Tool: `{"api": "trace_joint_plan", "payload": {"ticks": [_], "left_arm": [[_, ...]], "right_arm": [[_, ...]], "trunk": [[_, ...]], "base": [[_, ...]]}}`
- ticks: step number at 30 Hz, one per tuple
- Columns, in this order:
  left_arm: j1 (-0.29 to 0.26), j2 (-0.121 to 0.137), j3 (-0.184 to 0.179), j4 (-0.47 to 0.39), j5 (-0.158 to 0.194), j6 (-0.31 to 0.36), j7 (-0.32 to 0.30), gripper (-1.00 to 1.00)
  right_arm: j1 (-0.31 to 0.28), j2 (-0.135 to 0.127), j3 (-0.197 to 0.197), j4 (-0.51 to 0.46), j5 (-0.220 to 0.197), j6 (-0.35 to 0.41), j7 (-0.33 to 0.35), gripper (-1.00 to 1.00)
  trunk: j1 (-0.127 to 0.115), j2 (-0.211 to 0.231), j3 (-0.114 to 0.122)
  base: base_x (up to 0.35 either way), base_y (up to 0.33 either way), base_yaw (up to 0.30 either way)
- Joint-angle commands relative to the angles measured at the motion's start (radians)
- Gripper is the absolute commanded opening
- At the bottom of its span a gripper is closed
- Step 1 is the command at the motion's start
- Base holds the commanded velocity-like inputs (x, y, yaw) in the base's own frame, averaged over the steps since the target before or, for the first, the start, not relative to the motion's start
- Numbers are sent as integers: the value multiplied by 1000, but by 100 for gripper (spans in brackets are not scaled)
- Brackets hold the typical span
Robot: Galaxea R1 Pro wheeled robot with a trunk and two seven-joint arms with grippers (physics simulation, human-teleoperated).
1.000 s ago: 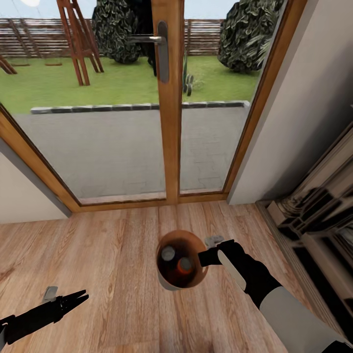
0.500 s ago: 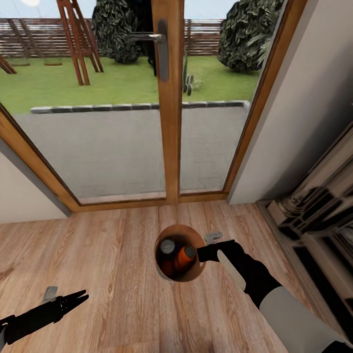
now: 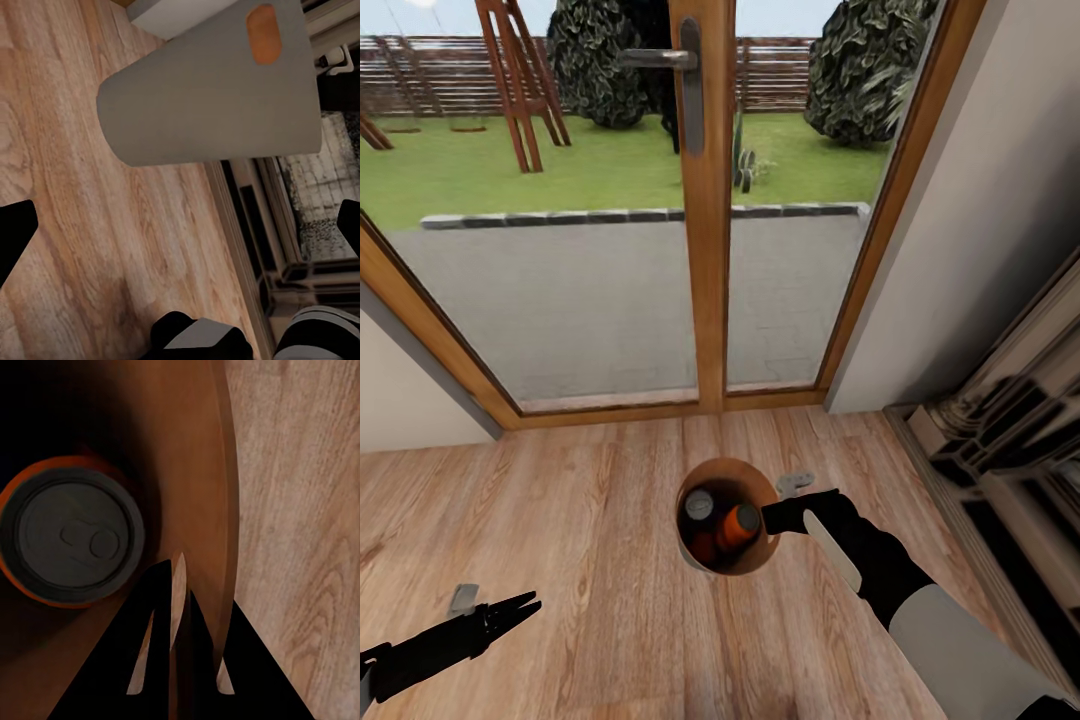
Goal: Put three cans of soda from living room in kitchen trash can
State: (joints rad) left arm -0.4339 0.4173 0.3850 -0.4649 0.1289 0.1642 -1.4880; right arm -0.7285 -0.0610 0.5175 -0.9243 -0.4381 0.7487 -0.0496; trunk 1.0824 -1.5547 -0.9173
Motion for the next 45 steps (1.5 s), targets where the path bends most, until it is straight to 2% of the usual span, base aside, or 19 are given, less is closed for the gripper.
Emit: {"api": "trace_joint_plan", "payload": {"ticks": [1,18,45], "left_arm": [[0,0,0,0,0,0,0,100],[0,0,0,0,0,0,0,100],[0,-1,0,0,0,0,0,100]], "right_arm": [[-1,0,-1,-1,-22,-2,5,-100],[-1,1,2,-1,-21,-22,5,-100],[-1,3,2,-2,-21,-25,5,-100]], "trunk": [[4,-7,-3],[69,-126,-58],[173,-315,-181]], "base": [[0,0,0],[0,0,0],[0,0,0]]}}
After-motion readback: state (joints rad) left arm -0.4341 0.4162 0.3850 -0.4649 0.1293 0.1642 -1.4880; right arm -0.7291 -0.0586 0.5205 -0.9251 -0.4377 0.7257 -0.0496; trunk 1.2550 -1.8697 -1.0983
